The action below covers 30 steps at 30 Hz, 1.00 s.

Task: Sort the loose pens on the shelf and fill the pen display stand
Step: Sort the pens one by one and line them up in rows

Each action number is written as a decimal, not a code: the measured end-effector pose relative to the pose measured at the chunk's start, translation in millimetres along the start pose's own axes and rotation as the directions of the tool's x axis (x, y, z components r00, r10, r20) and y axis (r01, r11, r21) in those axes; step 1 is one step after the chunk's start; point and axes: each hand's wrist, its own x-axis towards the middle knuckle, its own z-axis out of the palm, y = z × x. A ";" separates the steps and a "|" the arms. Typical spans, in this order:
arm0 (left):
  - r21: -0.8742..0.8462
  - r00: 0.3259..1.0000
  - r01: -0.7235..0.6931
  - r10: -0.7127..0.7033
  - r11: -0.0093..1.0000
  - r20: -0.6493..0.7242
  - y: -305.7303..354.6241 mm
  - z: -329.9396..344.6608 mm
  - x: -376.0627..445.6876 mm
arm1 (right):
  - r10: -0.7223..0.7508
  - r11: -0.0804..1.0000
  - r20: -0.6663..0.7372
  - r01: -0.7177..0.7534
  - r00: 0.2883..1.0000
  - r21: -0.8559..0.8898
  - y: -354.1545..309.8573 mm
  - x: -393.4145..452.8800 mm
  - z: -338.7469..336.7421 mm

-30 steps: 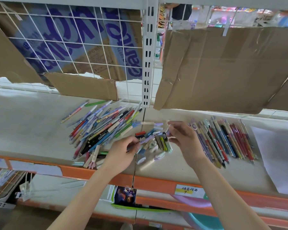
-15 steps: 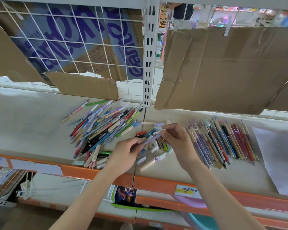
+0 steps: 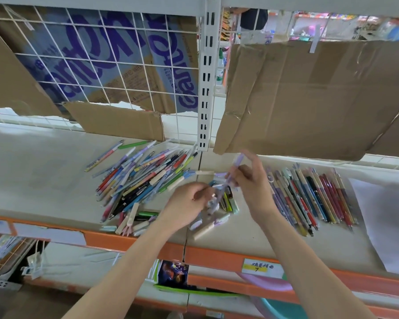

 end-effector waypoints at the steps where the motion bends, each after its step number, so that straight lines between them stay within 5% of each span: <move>1: 0.110 0.999 -0.024 0.028 0.994 -0.044 -7.4 -5.5 0.9 | -0.004 0.991 -0.028 0.000 1.000 -0.136 0.6 5.7 -10.2; 6: 0.553 0.932 0.086 0.129 0.829 -0.339 -43.6 -31.6 7.0 | 0.054 0.692 -0.023 -0.053 0.998 -0.720 17.9 11.5 -47.5; 12: 0.682 0.934 0.141 0.131 0.718 -0.332 -51.6 -30.6 20.7 | 0.147 0.426 0.016 -0.049 0.989 -0.903 25.1 -1.4 -47.9; 19: 0.682 0.941 0.137 0.121 0.718 -0.317 -51.9 -31.3 21.4 | -0.010 0.560 0.271 0.230 0.963 -0.796 17.1 -6.9 -21.4; 27: 0.742 0.954 0.179 0.070 0.646 -0.291 -50.0 -31.3 17.0 | 0.233 0.389 0.209 0.106 0.950 -0.915 23.7 -0.8 -3.4; 30: 0.758 0.958 0.207 0.029 0.618 -0.286 -52.0 -31.1 15.8 | 0.222 0.503 0.203 0.067 0.954 -0.862 25.9 2.1 -4.0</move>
